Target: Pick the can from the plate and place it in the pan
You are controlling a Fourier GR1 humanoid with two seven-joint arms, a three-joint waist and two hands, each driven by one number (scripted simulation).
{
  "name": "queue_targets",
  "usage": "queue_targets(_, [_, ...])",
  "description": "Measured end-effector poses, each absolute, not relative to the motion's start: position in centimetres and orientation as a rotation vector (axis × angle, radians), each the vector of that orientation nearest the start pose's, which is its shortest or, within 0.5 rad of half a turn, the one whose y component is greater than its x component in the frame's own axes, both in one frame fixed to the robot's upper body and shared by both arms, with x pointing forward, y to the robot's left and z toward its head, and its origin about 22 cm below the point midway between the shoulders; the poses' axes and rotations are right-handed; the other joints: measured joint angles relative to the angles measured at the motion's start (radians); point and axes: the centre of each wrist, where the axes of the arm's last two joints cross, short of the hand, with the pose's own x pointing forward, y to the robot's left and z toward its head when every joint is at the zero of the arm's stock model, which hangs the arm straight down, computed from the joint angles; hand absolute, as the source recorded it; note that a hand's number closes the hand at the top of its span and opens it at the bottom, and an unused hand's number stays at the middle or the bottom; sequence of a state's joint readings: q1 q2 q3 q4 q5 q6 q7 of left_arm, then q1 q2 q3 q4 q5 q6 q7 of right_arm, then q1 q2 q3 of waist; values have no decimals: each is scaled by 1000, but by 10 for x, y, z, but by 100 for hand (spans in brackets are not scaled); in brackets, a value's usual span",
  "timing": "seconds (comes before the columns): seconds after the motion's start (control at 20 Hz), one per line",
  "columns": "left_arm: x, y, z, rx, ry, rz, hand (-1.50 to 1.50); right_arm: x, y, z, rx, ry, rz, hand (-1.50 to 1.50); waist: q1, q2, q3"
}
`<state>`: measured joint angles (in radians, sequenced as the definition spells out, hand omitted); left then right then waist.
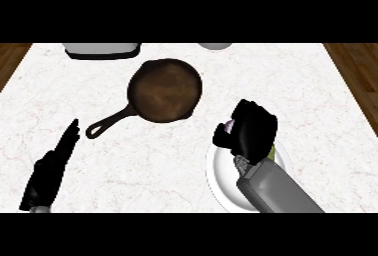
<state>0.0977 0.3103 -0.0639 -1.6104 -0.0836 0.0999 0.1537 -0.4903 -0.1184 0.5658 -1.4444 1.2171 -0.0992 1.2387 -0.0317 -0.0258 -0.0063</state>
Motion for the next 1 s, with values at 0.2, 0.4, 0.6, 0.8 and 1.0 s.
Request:
queue_targets(0.2, [220,290,9,348,-1369,-252,0,292,-57,100,-1446,-1158,575,150,19,11,3])
queue_targets(0.4, [225,285,11,335,-1387,-273,0,311,-45,123,-1461,-1198,542,150,48,23,4])
queue_targets(0.6, [230,281,11,314,-1398,-284,0,337,-42,136,-1435,-1195,521,150,74,33,5])
queue_targets(0.8, [236,274,11,301,-1409,-296,0,363,-48,137,-1387,-1168,480,150,93,43,6])
queue_targets(1.0, [237,270,12,288,-1420,-320,0,384,-57,128,-1323,-1143,435,150,114,50,7])
